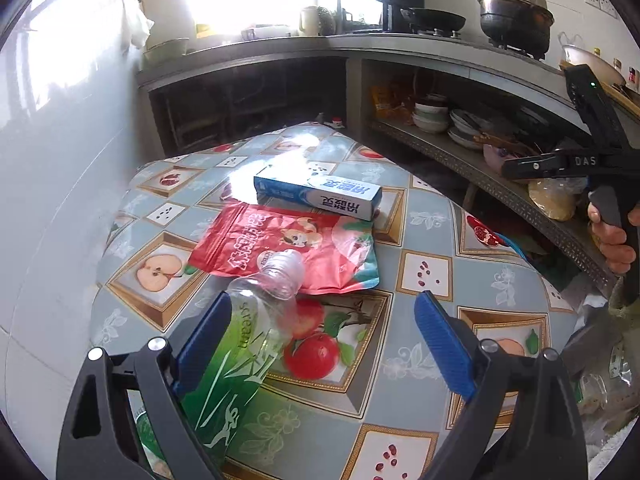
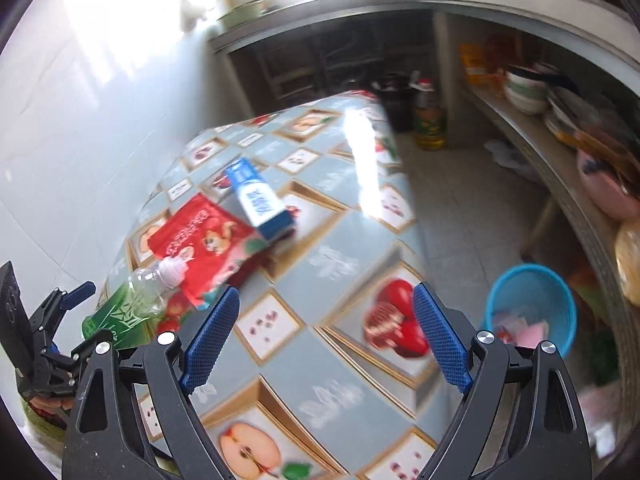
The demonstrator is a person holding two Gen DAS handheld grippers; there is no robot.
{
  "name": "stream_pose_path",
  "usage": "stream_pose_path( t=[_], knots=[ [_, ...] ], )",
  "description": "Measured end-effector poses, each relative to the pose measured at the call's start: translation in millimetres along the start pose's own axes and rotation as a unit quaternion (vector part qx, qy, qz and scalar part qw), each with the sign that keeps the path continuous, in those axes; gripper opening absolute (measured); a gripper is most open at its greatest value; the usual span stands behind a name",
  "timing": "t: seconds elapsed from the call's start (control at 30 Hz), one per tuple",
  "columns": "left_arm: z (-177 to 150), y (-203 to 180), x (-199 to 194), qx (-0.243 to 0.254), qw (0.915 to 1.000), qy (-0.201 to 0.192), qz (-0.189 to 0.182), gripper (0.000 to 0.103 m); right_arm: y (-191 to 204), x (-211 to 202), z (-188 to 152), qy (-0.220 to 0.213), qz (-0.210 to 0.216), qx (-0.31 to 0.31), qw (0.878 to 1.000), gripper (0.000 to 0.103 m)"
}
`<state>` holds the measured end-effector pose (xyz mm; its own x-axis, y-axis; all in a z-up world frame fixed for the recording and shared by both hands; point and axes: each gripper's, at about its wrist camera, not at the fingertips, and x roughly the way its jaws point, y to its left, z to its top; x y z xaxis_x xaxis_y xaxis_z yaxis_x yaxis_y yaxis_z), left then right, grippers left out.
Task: Collect trash
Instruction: 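Move both open tools back over the table trash, then grasp the blue toothpaste box with the right tool while the left tool grasps the clear bottle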
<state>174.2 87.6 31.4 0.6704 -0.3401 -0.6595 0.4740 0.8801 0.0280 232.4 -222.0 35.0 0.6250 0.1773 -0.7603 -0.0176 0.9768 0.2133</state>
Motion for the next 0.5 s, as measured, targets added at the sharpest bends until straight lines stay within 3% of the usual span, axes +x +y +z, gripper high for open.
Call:
stream_pose_path(
  t=[0.23,0.5],
  knots=[
    [-8.9,25.9,-10.3,-0.016,0.9996,-0.017,0.015,0.091,48.1,46.0,38.9,0.018,0.025,-0.072,0.997,0.085],
    [-6.5,40.5,30.5,-0.013,0.9988,0.048,0.005,0.090,73.2,106.3,77.6,0.075,0.041,-0.151,0.985,0.085]
  ],
)
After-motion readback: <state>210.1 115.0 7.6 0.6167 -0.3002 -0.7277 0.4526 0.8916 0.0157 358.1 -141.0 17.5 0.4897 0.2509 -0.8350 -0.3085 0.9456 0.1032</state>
